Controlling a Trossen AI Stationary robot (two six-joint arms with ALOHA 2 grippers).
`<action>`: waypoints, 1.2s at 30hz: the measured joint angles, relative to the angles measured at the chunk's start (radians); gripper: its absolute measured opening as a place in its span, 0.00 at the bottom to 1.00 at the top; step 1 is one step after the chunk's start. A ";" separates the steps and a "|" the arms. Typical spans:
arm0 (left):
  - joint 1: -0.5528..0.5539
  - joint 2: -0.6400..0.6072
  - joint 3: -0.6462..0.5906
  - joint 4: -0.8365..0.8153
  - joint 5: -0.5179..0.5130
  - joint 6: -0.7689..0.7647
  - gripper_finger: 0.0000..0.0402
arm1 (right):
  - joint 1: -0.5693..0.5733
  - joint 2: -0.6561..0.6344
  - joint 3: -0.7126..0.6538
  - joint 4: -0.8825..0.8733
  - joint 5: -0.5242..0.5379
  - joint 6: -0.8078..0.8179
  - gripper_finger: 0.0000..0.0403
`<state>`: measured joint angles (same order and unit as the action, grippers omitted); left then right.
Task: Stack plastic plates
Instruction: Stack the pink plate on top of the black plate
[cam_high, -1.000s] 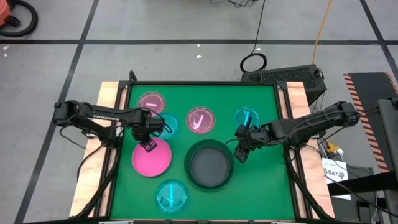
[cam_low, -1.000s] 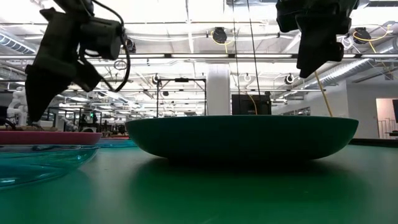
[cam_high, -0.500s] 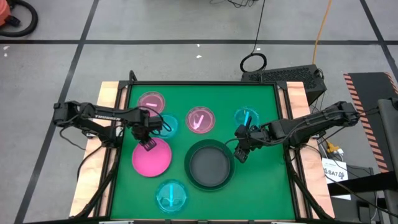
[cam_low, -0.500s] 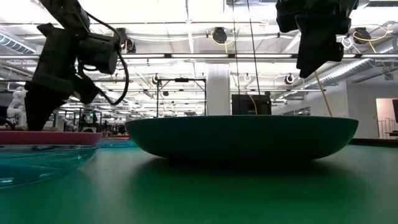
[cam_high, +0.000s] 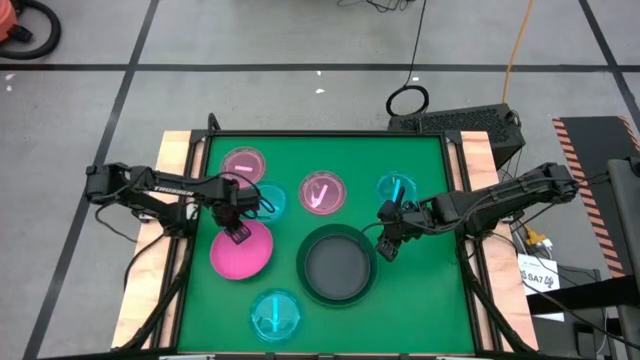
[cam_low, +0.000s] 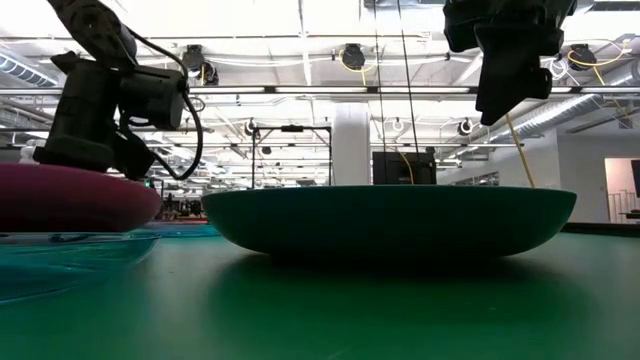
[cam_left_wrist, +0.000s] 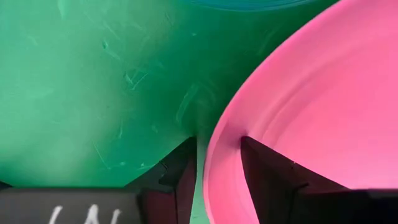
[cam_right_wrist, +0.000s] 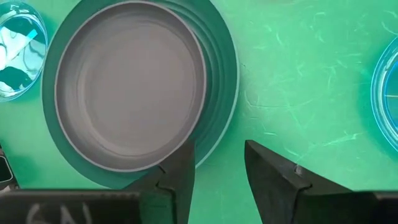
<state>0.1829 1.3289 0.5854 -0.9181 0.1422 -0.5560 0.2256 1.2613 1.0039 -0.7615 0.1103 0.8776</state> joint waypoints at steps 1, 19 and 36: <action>0.000 0.000 0.000 0.001 0.000 -0.001 0.32 | 0.000 0.000 0.000 0.000 0.000 0.000 0.33; -0.009 0.003 0.045 -0.008 0.057 0.005 0.05 | 0.000 0.000 0.000 0.001 0.050 0.000 0.33; -0.009 0.001 0.231 -0.103 0.045 -0.002 0.03 | 0.000 0.000 0.000 0.001 0.051 -0.012 0.33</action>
<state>0.1741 1.3300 0.8161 -1.0209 0.1875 -0.5583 0.2256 1.2617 1.0035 -0.7609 0.1612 0.8658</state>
